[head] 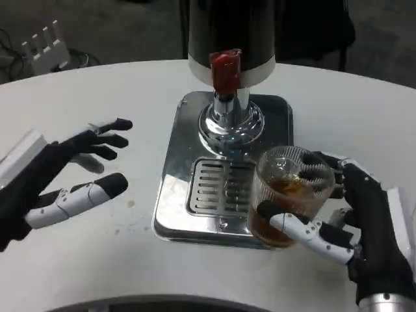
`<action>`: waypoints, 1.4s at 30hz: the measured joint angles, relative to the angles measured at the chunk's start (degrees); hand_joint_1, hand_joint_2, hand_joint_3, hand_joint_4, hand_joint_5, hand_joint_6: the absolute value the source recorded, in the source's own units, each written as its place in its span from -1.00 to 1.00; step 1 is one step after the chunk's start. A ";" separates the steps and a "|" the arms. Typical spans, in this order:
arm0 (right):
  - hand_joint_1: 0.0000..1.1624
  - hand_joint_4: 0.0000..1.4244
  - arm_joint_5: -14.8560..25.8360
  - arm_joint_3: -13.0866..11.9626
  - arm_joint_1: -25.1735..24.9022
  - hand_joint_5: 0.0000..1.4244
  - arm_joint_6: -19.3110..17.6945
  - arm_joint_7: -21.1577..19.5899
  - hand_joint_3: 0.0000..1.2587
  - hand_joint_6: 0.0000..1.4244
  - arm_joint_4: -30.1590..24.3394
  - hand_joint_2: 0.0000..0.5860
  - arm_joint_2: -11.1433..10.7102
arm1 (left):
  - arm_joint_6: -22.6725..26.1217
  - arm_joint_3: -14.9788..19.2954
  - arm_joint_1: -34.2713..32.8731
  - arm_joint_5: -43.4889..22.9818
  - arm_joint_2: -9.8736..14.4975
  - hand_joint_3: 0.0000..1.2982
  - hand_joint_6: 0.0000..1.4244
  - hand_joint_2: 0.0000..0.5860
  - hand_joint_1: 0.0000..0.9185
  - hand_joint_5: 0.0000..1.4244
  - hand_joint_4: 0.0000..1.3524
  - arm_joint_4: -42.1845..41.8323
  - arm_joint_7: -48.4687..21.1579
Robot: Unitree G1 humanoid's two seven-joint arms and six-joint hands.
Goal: Grasp the cup under the faucet to collect the drink, then remove the cup.
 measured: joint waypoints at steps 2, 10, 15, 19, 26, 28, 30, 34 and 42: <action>0.77 0.37 0.01 -0.22 -0.01 0.52 0.00 0.75 0.49 0.80 -0.44 -0.39 -0.28 | 0.01 -0.52 0.63 0.55 0.00 -0.68 -0.38 -0.63 -1.00 -0.54 -0.62 -0.59 0.27; 0.77 0.39 -0.66 -0.29 -0.56 0.52 0.00 2.70 0.52 0.79 -2.39 -0.36 -1.23 | 0.04 -1.89 3.56 2.46 -0.07 -0.72 -0.46 -0.63 -1.00 -0.62 -0.68 -4.08 0.91; 0.78 0.39 -0.66 -0.34 -0.57 0.52 0.00 3.85 0.52 0.77 -3.44 -0.37 -1.98 | 0.05 -2.81 6.21 6.57 -0.04 -0.75 -0.52 -0.63 -1.00 -0.71 -0.79 -7.43 1.95; 0.79 0.39 -0.83 -0.22 -0.87 0.52 -0.01 4.93 0.53 0.77 -4.55 -0.38 -2.89 | 0.05 -3.24 8.99 9.95 -0.01 -0.79 -0.57 -0.63 -1.00 -0.80 -0.87 -10.68 2.78; 0.79 0.39 -1.38 0.27 -0.51 0.53 -0.07 6.91 0.54 0.77 -6.51 -0.38 -4.39 | 0.25 -3.21 12.42 13.26 0.00 -0.82 -0.61 -0.63 -1.00 -0.87 -0.95 -15.83 3.84; 0.80 0.39 -1.40 0.32 -0.35 0.53 -0.27 7.25 0.54 0.77 -6.72 -0.38 -4.77 | 0.54 -3.21 13.15 13.68 0.00 -0.83 -0.61 -0.63 -1.00 -0.89 -0.97 -16.64 3.89; 0.80 0.39 -1.81 0.39 0.16 0.53 -0.64 7.66 0.54 0.77 -6.87 -0.38 -5.60 | 1.08 -3.21 13.80 14.87 0.00 -0.84 -0.62 -0.63 -1.00 -0.89 -0.98 -17.53 3.95; 0.80 0.39 -2.08 0.64 1.07 0.53 -1.40 8.60 0.54 0.77 -9.14 -0.38 -7.22 | 2.30 -3.22 15.29 15.56 -0.01 -0.86 -0.67 -0.63 -1.00 -0.92 -1.00 -19.54 3.95; 0.80 0.40 -2.14 0.75 4.18 0.53 -1.71 10.84 0.54 0.77 -13.02 -0.38 -8.16 | 4.01 -3.26 17.71 17.56 -0.42 -0.88 -0.68 -0.63 -1.00 -0.94 -1.00 -23.36 3.96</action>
